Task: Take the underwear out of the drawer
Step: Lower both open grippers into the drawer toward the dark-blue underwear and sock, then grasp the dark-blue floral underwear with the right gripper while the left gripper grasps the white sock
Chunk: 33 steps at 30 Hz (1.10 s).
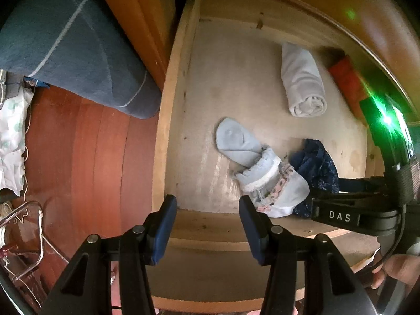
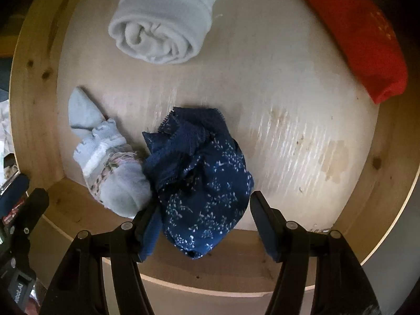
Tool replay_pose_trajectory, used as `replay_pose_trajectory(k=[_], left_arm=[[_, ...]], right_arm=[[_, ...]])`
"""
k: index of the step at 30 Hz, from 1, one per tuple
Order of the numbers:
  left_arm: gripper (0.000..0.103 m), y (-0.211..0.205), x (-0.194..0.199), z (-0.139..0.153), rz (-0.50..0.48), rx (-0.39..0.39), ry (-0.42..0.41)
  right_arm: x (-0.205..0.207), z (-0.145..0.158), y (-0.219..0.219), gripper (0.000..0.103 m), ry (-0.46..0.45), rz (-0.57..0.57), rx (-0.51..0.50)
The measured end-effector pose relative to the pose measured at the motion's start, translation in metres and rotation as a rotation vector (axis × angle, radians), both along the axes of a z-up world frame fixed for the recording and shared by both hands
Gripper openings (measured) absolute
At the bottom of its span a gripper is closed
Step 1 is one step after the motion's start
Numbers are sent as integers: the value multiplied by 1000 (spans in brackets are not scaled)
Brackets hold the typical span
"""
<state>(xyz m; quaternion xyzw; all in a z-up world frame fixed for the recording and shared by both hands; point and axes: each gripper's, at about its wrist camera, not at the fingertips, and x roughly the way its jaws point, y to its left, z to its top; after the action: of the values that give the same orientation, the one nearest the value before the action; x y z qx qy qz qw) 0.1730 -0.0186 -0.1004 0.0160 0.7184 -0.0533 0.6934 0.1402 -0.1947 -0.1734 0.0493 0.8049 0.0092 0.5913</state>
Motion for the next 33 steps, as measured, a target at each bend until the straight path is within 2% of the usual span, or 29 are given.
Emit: replay_pose_trajectory(k=[1, 4, 10, 18, 27, 33], left_arm=[[50, -1, 1, 0, 0, 0, 2], [50, -6, 4, -2, 6, -14, 13], [50, -16, 6, -9, 31, -57, 56], [50, -42, 16, -21, 60, -93, 110], [51, -63, 26, -36, 132, -147, 138], [55, -73, 29, -55, 134, -96, 194]], right_arm=[[0, 0, -1, 54, -3, 0, -4], [2, 0, -9, 46, -4, -17, 0], [-6, 4, -35, 39, -6, -47, -48], [-23, 14, -69, 32, -24, -94, -90], [-45, 31, -79, 29, -86, -134, -43], [-59, 29, -100, 29, -85, -176, 7]])
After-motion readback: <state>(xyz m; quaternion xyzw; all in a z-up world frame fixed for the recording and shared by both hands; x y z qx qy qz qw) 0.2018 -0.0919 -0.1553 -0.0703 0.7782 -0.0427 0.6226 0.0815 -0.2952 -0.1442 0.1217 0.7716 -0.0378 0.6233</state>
